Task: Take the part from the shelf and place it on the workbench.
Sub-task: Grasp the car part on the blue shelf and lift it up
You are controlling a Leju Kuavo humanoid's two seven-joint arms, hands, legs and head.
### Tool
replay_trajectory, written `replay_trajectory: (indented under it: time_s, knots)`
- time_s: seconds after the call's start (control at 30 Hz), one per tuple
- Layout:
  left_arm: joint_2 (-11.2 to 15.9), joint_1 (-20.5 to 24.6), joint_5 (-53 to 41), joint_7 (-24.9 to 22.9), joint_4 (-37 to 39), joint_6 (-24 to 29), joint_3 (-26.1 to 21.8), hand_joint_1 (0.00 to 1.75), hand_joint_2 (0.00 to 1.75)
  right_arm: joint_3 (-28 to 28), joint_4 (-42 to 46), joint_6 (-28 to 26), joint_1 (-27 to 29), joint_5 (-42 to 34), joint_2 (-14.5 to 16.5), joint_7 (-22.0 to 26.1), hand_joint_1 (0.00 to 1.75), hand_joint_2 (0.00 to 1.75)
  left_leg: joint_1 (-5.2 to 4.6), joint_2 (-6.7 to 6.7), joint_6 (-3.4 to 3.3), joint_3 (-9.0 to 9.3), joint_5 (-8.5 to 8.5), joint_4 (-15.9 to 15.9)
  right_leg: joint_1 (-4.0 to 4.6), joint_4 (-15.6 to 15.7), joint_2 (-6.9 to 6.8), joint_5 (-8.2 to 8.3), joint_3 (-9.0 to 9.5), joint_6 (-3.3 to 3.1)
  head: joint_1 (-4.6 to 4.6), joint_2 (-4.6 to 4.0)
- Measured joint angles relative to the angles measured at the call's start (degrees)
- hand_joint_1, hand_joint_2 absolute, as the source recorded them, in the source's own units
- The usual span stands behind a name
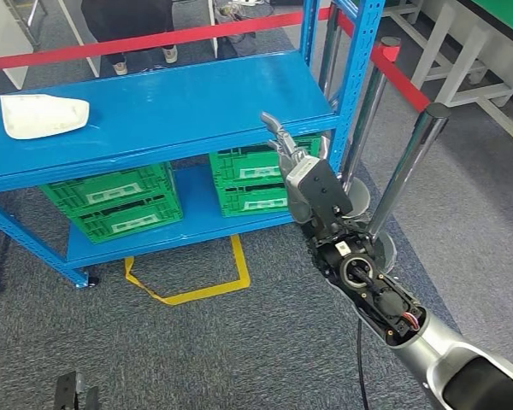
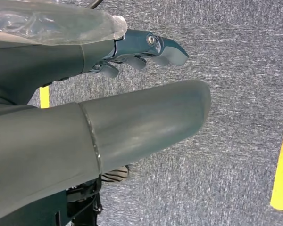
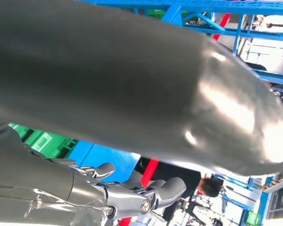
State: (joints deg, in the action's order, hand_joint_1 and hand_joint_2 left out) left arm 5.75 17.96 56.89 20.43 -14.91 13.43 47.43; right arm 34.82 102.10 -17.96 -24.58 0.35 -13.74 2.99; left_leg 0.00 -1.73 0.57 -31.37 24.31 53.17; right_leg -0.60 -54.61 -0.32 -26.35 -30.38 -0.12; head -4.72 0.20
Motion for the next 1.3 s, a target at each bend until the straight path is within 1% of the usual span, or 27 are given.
replay_trajectory:
  time_s: [0.37,0.4,0.43,0.5,0.53,0.57,0.63,0.67,0.7,0.73,0.77,0.8,0.83,0.87,0.9,0.93,0.97,1.0,1.03,1.07,1.1,1.13,1.17,1.2,1.23,1.27,1.3]
  knots:
    - [0.0,0.1,-0.2,-2.6,0.0,-2.3,0.0,0.00,0.00,-0.1,0.1,0.5,-1.4,-0.7,0.0,-0.9,0.00,0.00,0.00,0.00,-0.01,-0.02,0.02,0.0,-0.02,0.0,0.00,0.01,0.01,0.01,-0.01,0.00]
    - [0.0,0.1,-0.2,-2.7,0.0,-2.4,0.0,0.00,0.00,-0.1,0.1,0.4,-1.5,-0.8,0.0,-1.0,0.00,0.00,-0.06,0.01,-0.18,-0.03,0.08,0.1,-0.12,0.2,-0.03,0.08,0.05,0.17,0.01,0.00]
    - [0.1,0.2,-0.3,-2.8,0.0,-2.5,0.0,0.00,0.00,-0.1,0.1,0.3,-1.6,-0.9,0.0,-1.1,0.00,0.00,-0.12,0.02,-0.51,0.04,0.07,-0.1,-0.21,0.5,-0.06,0.21,0.18,0.40,0.07,0.00]
    - [0.1,0.3,-0.4,-2.8,0.0,-2.7,0.0,0.00,0.00,-0.2,0.0,0.0,-1.6,-1.1,-0.1,-1.1,0.00,0.00,0.20,-0.08,-1.30,1.09,-0.59,-2.0,-0.07,1.0,-0.10,0.23,0.26,0.86,0.18,-0.01]
    - [0.0,0.4,-0.5,-2.8,0.0,-2.8,0.0,0.00,0.00,-0.3,0.0,-0.1,-1.7,-1.2,-0.2,-1.1,0.00,0.00,0.48,-0.22,-1.55,1.85,-1.04,-3.3,0.04,0.0,0.00,-0.40,-0.23,0.96,0.20,-0.01]
    - [0.0,0.5,-0.5,-2.8,0.0,-2.8,0.0,0.00,0.00,-0.3,0.0,-0.3,-1.7,-1.2,-0.3,-1.0,0.00,0.00,0.80,-0.34,-1.63,2.53,-1.40,-4.3,0.09,-2.5,0.10,-1.55,-1.45,1.06,0.13,-0.02]
    - [-0.1,0.7,-0.5,-2.8,0.0,-2.9,0.0,0.00,0.00,-0.3,-0.1,-0.4,-1.5,-1.3,-0.5,-0.9,0.00,0.00,1.09,-0.47,-1.59,3.10,-1.39,-4.8,-0.40,-10.3,0.29,-4.36,-5.51,1.54,0.01,-0.02]
    - [-0.1,0.7,-0.5,-2.8,0.0,-3.0,0.0,0.00,0.00,-0.3,-0.2,-0.4,-1.2,-1.4,-0.6,-0.9,0.00,0.00,1.23,-0.43,-1.40,3.20,-1.21,-4.7,-0.78,-13.4,0.28,-4.98,-7.40,1.93,-0.03,-0.02]
    - [-0.2,0.7,-0.5,-2.8,0.0,-3.0,0.0,0.00,0.00,-0.3,-0.4,-0.4,-1.0,-1.4,-0.7,-0.8,0.00,0.00,1.42,-0.37,-1.11,3.34,-0.96,-4.6,-1.21,-14.6,0.26,-4.54,-8.42,2.39,-0.03,-0.02]
    - [-0.2,0.6,-0.5,-2.9,0.0,-3.0,0.0,0.00,0.00,-0.3,-0.5,-0.5,-0.9,-1.4,-0.9,-0.8,0.00,0.00,1.70,-0.29,-0.69,3.51,-0.62,-4.4,-1.67,-13.3,0.20,-3.04,-8.31,2.89,-0.03,-0.02]
    - [-0.3,0.6,-0.5,-2.9,0.0,-3.0,0.0,0.00,0.00,-0.3,-0.6,-0.5,-0.8,-1.4,-0.9,-0.7,0.00,0.00,2.06,-0.22,-0.14,3.68,-0.12,-4.0,-2.19,-10.1,0.06,-0.73,-7.14,3.49,-0.03,-0.02]
    - [-0.2,0.5,-0.5,-2.9,0.0,-3.0,0.0,0.00,0.00,-0.3,-0.7,-0.5,-0.7,-1.4,-1.0,-0.7,0.00,0.00,2.40,-0.18,0.51,3.79,0.52,-3.4,-2.58,-6.4,-0.07,0.92,-5.60,4.28,-0.04,-0.02]
    - [-0.1,0.6,-0.6,-3.0,0.0,-3.1,0.0,0.00,0.00,-0.3,-0.8,-0.4,-0.6,-1.4,-1.0,-0.6,0.00,0.00,2.56,-0.13,1.20,3.69,1.26,-2.4,-2.82,-3.3,-0.05,1.81,-4.09,4.62,-0.18,-0.02]
    - [0.0,0.7,-0.6,-3.0,0.0,-3.1,0.0,0.00,0.00,-0.3,-0.9,-0.4,-0.4,-1.4,-1.0,-0.6,0.00,0.00,2.62,-0.07,1.76,3.48,1.86,-1.6,-2.88,-1.7,0.04,1.84,-3.13,4.46,-0.25,-0.02]
    - [0.1,0.8,-0.7,-3.0,0.0,-3.1,0.0,0.00,0.00,-0.3,-0.9,-0.4,-0.2,-1.4,-1.0,-0.6,0.00,0.00,2.62,-0.02,2.21,3.31,2.29,-1.1,-2.69,-1.5,0.24,1.06,-2.80,3.97,-0.08,-0.01]
    - [0.1,0.8,-0.8,-3.1,0.0,-3.2,0.0,0.00,0.00,-0.4,-1.0,-0.4,-0.1,-1.3,-1.0,-0.6,0.00,0.00,2.62,0.01,2.51,3.22,2.52,-0.8,-2.46,-1.8,0.51,0.61,-2.74,3.07,0.03,-0.01]
    - [0.0,0.9,-0.8,-3.1,0.0,-3.2,0.0,0.00,0.00,-0.5,-1.0,-0.4,-0.1,-1.3,-1.1,-0.5,0.00,0.00,2.80,0.01,2.70,3.35,2.71,-0.8,-2.25,-2.2,0.76,0.24,-2.65,2.31,0.31,-0.01]
    - [0.0,0.9,-0.9,-3.2,0.0,-3.2,0.0,0.00,0.00,-0.6,-0.9,-0.4,-0.1,-1.3,-1.2,-0.4,0.00,0.00,2.97,0.08,2.80,3.32,3.04,-0.2,-2.08,-2.3,0.97,-0.07,-2.38,1.79,0.56,-0.01]
    - [-0.1,1.1,-1.0,-3.2,0.0,-3.3,0.0,0.00,0.00,-0.7,-0.9,-0.4,-0.2,-1.2,-1.2,-0.4,0.00,0.00,3.05,0.20,2.76,2.57,3.63,1.4,-1.95,-2.3,1.19,-0.39,-1.94,1.31,0.61,-0.02]
    - [-0.1,1.2,-1.0,-3.3,0.0,-3.3,0.0,0.00,0.00,-0.8,-0.8,-0.4,-0.3,-1.1,-1.2,-0.3,0.00,0.00,2.97,0.35,2.62,0.79,4.60,4.5,-1.83,-2.2,1.33,-0.73,-1.35,0.87,0.78,-0.02]
    - [-0.2,1.3,-1.1,-3.5,0.0,-3.3,0.0,0.00,0.00,-0.8,-0.8,-0.3,-0.2,-1.1,-1.2,-0.3,0.00,0.00,2.72,0.55,2.35,-2.00,5.71,9.0,-1.69,-2.1,1.38,-1.10,-0.86,0.52,0.92,-0.02]
    - [-0.2,1.3,-1.1,-3.6,0.0,-3.3,0.0,0.00,0.00,-0.8,-0.8,-0.3,-0.1,-1.1,-1.2,-0.4,0.00,0.00,2.39,0.70,2.07,-5.42,6.72,13.9,-1.48,-2.0,1.46,-1.51,-0.36,0.25,1.00,-0.02]
    - [-0.2,1.3,-1.1,-3.8,0.0,-3.3,0.0,0.00,0.00,-0.8,-0.8,-0.2,0.1,-1.0,-1.2,-0.4,0.00,0.00,2.01,0.85,1.73,-8.70,7.08,17.9,-1.30,-2.0,1.58,-2.00,0.18,0.04,1.07,-0.02]
    - [-0.2,1.1,-1.1,-3.9,0.0,-3.2,0.0,0.00,0.00,-0.8,-0.8,-0.1,0.4,-1.0,-1.2,-0.4,0.00,0.00,1.58,1.00,1.27,-11.15,6.28,19.9,-1.13,-2.0,1.77,-2.53,0.80,-0.11,1.04,-0.02]
    - [-0.2,1.0,-1.1,-4.0,0.1,-3.2,0.0,0.00,0.00,-0.8,-0.8,-0.1,0.6,-1.0,-1.2,-0.5,0.00,0.00,1.08,1.17,0.66,-12.37,4.20,19.3,-0.99,-1.9,2.02,-3.11,1.52,-0.20,1.06,-0.02]
    - [-0.1,1.0,-1.1,-4.0,0.1,-3.1,0.0,0.00,0.00,-0.8,-0.8,-0.1,0.8,-1.0,-1.2,-0.5,0.00,0.00,0.49,1.34,-0.09,-12.29,1.05,16.2,-0.93,-1.8,2.28,-3.71,2.35,-0.24,1.06,-0.02]
    - [0.0,1.0,-1.1,-4.0,0.1,-3.1,0.0,0.00,0.00,-0.8,-0.8,-0.1,0.8,-1.0,-1.2,-0.5,0.00,0.00,-0.21,1.62,-0.95,-11.29,-2.45,11.5,-0.94,-1.6,2.51,-4.29,3.13,-0.22,1.09,-0.02]
